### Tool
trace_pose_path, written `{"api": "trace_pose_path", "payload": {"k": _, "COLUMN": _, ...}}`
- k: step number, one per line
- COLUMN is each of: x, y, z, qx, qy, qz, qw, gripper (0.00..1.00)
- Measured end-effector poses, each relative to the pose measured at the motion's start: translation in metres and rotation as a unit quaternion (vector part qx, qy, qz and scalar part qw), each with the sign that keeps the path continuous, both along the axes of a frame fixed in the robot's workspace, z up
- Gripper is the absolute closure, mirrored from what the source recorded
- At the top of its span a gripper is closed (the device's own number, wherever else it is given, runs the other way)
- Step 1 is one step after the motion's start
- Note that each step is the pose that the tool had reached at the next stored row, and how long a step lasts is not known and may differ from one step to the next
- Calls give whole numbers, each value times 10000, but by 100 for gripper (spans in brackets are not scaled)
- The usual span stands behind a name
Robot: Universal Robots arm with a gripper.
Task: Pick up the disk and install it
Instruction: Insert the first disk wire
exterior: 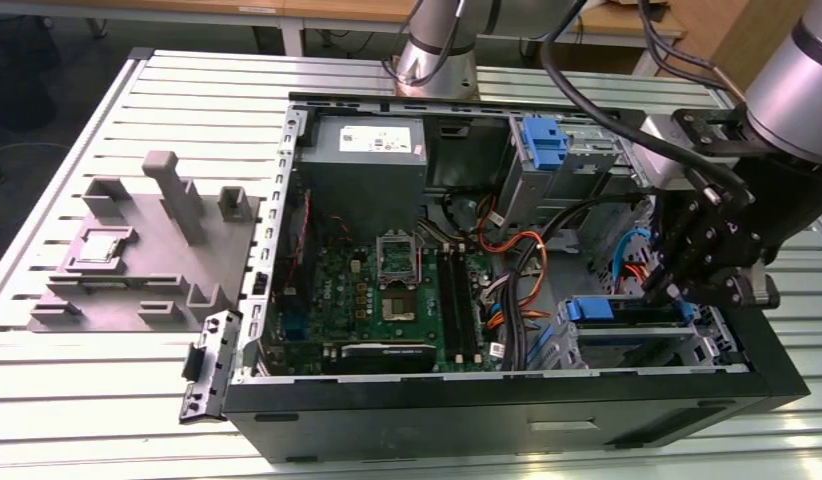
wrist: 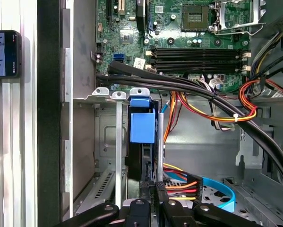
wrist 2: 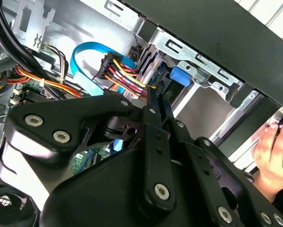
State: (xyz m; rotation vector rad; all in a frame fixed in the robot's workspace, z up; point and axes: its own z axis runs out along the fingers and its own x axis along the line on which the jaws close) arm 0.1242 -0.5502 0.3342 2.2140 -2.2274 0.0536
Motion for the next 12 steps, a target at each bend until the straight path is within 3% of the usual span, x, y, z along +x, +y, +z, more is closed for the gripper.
{"api": "trace_pose_path", "payload": {"k": 12, "x": 0, "y": -10, "z": -49, "qx": 3, "qy": 0, "qz": -2, "qw": 10000, "gripper": 84}}
